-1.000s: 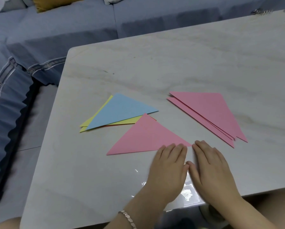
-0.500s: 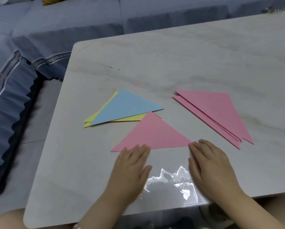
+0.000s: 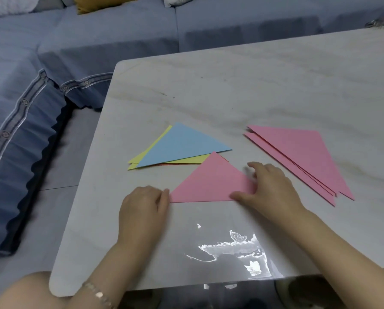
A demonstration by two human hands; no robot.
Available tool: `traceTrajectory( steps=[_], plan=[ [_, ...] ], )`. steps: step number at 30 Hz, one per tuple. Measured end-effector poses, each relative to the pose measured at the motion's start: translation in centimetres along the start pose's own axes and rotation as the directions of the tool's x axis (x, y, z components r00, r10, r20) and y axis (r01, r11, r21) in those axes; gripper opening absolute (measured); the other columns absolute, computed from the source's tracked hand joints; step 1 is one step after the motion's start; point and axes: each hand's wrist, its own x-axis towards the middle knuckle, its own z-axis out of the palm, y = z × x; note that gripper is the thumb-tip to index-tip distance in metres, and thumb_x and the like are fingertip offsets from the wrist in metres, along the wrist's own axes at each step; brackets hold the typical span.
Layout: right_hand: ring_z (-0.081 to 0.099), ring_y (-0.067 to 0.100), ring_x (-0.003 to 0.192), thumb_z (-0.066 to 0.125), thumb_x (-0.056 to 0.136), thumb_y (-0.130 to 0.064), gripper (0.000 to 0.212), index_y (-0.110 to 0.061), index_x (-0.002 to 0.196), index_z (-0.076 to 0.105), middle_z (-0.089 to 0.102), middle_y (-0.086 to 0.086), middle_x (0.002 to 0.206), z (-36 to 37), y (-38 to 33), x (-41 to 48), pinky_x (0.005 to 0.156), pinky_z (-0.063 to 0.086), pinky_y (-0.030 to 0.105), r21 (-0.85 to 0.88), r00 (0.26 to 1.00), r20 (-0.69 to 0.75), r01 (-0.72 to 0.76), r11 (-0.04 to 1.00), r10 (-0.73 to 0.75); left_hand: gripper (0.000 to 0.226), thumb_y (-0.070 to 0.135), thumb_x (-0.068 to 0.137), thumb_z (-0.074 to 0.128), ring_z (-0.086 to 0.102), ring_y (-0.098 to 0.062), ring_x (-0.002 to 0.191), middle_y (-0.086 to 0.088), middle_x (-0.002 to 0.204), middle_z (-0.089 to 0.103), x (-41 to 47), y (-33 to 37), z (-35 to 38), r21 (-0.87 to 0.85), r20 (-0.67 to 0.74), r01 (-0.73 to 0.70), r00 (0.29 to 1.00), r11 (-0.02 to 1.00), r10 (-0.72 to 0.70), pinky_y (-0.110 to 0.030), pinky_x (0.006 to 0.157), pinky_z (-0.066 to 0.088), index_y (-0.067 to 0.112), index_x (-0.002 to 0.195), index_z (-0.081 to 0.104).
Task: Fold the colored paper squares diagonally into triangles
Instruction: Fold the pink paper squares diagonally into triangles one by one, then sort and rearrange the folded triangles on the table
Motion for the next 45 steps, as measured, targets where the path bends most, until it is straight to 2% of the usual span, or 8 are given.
traceTrajectory(
  steps=[3, 7, 15, 23, 29, 35, 40, 45],
  plan=[
    [0.038, 0.027, 0.114, 0.071, 0.066, -0.056, 0.083, -0.016, 0.130, 0.034, 0.044, 0.008, 0.120, 0.5, -1.3, 1.4, 0.091, 0.034, 0.034, -0.153, 0.995, 0.092, -0.021, 0.988, 0.036, 0.024, 0.023, 0.085, 0.053, 0.056, -0.029, 0.101, -0.006, 0.107, 0.065, 2.3, 0.6, -0.4, -0.123, -0.124, 0.047, 0.990, 0.991, -0.062, -0.036, 0.084, 0.041, 0.011, 0.103, 0.064],
    [0.043, 0.025, 0.109, 0.070, 0.065, -0.058, 0.073, -0.016, 0.119, 0.043, 0.050, 0.005, 0.113, 0.8, -0.8, 1.5, 0.089, 0.033, 0.034, -0.152, 0.991, 0.105, -0.062, 0.986, 0.078, 0.059, 0.028, 0.085, 0.061, 0.038, -0.029, 0.126, -0.007, 0.137, 0.045, 5.9, 0.7, -0.5, -0.139, 0.017, 0.177, 0.984, 0.974, -0.177, -0.039, 0.100, 0.031, 0.011, 0.136, 0.038],
    [0.047, 0.000, 0.067, 0.055, 0.090, -0.021, 0.008, -0.024, 0.086, 0.048, 0.050, -0.016, 0.074, 0.2, 2.2, -1.4, 0.060, 0.035, 0.008, 0.450, 0.978, -0.210, 0.088, 0.889, 0.010, 0.056, 0.021, 0.079, 0.064, 0.050, -0.032, 0.101, -0.009, 0.108, 0.057, 7.6, 1.2, 0.7, -0.043, 0.063, 0.130, 0.990, 0.991, -0.127, -0.035, 0.074, 0.036, 0.016, 0.131, 0.043],
    [0.050, 0.033, 0.110, 0.059, 0.086, -0.020, 0.058, -0.008, 0.136, 0.033, 0.052, 0.018, 0.122, -4.5, 8.3, 2.7, 0.082, 0.038, 0.034, 0.444, 0.843, -0.386, -0.186, 0.877, 0.374, 0.055, 0.014, 0.084, 0.064, 0.045, -0.018, 0.116, 0.001, 0.125, 0.052, 5.9, 2.4, 1.0, -0.241, 0.079, 0.003, 0.997, 0.970, 0.017, -0.023, 0.077, 0.030, 0.020, 0.134, 0.044],
    [0.037, 0.035, 0.118, 0.061, 0.081, -0.006, 0.045, -0.002, 0.125, 0.050, 0.044, 0.023, 0.125, -2.3, 6.1, 1.4, 0.102, 0.031, 0.042, 0.152, 0.857, -0.513, 0.032, 0.988, 0.052, 0.054, 0.016, 0.084, 0.064, 0.048, -0.013, 0.110, 0.007, 0.118, 0.052, 2.3, 2.9, 1.3, -0.263, 0.097, -0.077, 0.990, 0.962, 0.106, -0.015, 0.075, 0.028, 0.025, 0.134, 0.045],
    [0.051, 0.017, 0.116, 0.038, 0.088, -0.034, 0.041, -0.012, 0.115, 0.061, 0.061, 0.005, 0.123, 2.9, 1.9, -1.4, 0.102, 0.029, 0.020, -0.041, 0.882, -0.218, 0.420, 0.907, -0.418, 0.050, 0.003, 0.073, 0.071, 0.053, -0.037, 0.115, -0.020, 0.129, 0.052, -0.1, 3.1, 3.1, -0.115, 0.079, -0.192, 0.976, 0.975, 0.201, -0.042, 0.095, 0.042, 0.009, 0.121, 0.058],
    [0.061, 0.018, 0.109, 0.012, 0.099, -0.039, 0.061, -0.014, 0.110, 0.067, 0.065, 0.000, 0.117, 5.1, 1.0, -2.4, 0.092, 0.047, 0.030, -0.158, 0.854, -0.154, 0.475, 0.866, -0.496, 0.040, 0.026, 0.098, 0.022, 0.051, -0.026, 0.122, -0.014, 0.135, 0.051, -1.6, 4.4, 5.3, -0.063, 0.098, -0.398, 0.910, 0.915, 0.403, -0.032, 0.103, 0.027, 0.011, 0.124, 0.048],
    [0.056, 0.016, 0.105, 0.014, 0.098, -0.043, 0.060, -0.013, 0.111, 0.064, 0.064, -0.003, 0.108, 5.5, 1.0, -2.9, 0.096, 0.035, 0.022, -0.203, 0.865, -0.137, 0.453, 0.868, -0.483, 0.051, 0.038, 0.099, 0.008, 0.032, -0.017, 0.130, -0.003, 0.138, 0.050, -2.2, 4.3, 6.2, -0.018, 0.236, -0.402, 0.888, 0.916, 0.394, -0.027, 0.108, 0.012, 0.014, 0.133, 0.037]
  ],
)
